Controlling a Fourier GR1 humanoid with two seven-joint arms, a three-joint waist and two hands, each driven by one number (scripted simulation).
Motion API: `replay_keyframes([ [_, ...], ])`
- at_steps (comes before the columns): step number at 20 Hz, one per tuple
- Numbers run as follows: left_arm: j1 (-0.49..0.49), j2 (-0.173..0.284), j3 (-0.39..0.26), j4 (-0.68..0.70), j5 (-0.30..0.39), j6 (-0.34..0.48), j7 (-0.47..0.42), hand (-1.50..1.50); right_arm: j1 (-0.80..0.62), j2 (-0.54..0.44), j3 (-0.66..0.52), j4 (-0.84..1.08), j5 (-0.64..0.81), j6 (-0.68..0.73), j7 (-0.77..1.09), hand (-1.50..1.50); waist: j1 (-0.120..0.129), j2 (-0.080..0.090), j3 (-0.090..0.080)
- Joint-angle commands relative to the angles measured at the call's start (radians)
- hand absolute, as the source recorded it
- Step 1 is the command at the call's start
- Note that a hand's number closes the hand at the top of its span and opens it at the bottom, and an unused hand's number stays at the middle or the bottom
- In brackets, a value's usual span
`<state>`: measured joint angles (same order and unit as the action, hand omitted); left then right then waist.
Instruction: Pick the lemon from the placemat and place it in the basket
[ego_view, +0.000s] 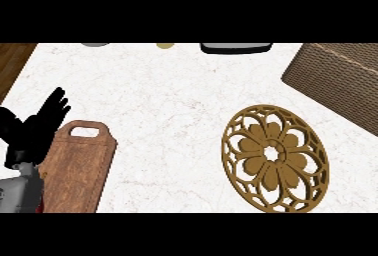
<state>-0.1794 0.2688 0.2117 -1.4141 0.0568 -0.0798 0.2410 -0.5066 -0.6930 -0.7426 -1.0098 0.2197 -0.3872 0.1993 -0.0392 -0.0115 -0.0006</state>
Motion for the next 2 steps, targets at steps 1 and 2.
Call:
replay_keyframes([
  [1,-0.011,-0.014,-0.007,0.014,-0.012,0.013,-0.014,0.0,0.21,-0.002,-0.067,-0.156,-0.11,0.162,-0.003,-1.5,0.001,0.003,0.0],
  [2,0.013,-0.015,-0.01,0.0,-0.016,0.006,-0.039,0.0,0.223,-0.082,-0.123,-0.082,-0.148,0.221,-0.027,-1.5,0.011,0.006,0.001],
])
